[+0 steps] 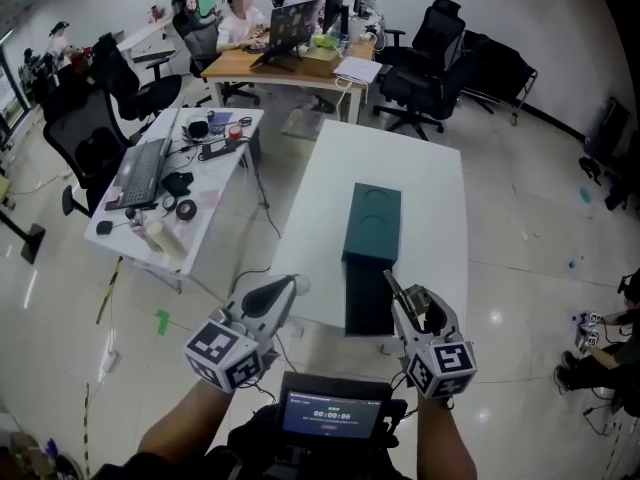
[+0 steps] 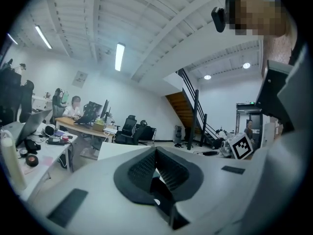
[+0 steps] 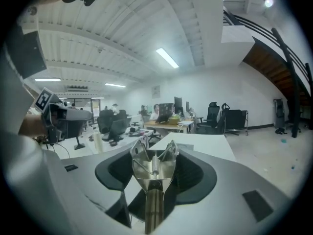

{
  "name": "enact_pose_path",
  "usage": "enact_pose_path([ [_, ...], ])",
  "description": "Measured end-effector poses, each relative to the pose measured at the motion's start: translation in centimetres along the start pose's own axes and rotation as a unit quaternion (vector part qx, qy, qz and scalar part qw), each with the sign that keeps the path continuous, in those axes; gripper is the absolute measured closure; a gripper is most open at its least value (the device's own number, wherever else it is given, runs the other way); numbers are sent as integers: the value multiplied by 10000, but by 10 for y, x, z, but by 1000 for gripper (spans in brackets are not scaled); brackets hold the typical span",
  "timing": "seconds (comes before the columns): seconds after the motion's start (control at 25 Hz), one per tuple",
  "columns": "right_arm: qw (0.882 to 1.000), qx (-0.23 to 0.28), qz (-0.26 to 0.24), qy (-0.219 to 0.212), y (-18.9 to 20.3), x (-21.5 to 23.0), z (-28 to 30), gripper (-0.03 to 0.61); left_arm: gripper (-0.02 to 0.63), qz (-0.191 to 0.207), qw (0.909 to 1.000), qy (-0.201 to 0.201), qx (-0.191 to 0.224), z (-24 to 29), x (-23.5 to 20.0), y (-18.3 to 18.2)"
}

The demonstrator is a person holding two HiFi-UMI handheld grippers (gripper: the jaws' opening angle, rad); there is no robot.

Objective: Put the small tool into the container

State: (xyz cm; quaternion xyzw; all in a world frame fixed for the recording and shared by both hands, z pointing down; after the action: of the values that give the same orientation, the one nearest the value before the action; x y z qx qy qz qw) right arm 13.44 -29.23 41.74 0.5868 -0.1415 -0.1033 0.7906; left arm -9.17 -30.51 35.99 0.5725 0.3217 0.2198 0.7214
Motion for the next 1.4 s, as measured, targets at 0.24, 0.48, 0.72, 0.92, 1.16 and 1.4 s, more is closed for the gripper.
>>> enact_pose_path([
  [0.24,9996,-284,-50,59,40,23,33,331,597,-54,9995,-274,-111,25,-14,20],
  [0.48,9980,-582,-113,195,82,35,65,331,597,-5,9980,-541,-333,60,-38,63],
  [0.72,9937,-964,-471,308,115,36,98,331,597,-235,9954,-556,-742,86,-55,110],
  [0.92,9889,-1251,-721,339,146,41,123,331,597,-241,9930,-525,-1034,95,-61,134],
  [1.16,9835,-1450,-1019,362,161,38,139,331,597,-274,9922,-465,-1124,98,-61,143],
  [1.4,9769,-1692,-1236,408,181,38,158,331,597,-320,9916,-468,-1159,97,-68,150],
])
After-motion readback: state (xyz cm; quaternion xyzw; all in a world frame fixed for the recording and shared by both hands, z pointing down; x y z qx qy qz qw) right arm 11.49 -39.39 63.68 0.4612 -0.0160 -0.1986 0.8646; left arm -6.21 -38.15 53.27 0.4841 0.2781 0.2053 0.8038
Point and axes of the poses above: the fingertips, and each gripper's own axes: z forward along the fingers, x to its right, y out of its underside, the point moved 2 cm from there along -z, backward along the fingers, and after that the axes turned 1 degree about -y, right-handed, at the moved point
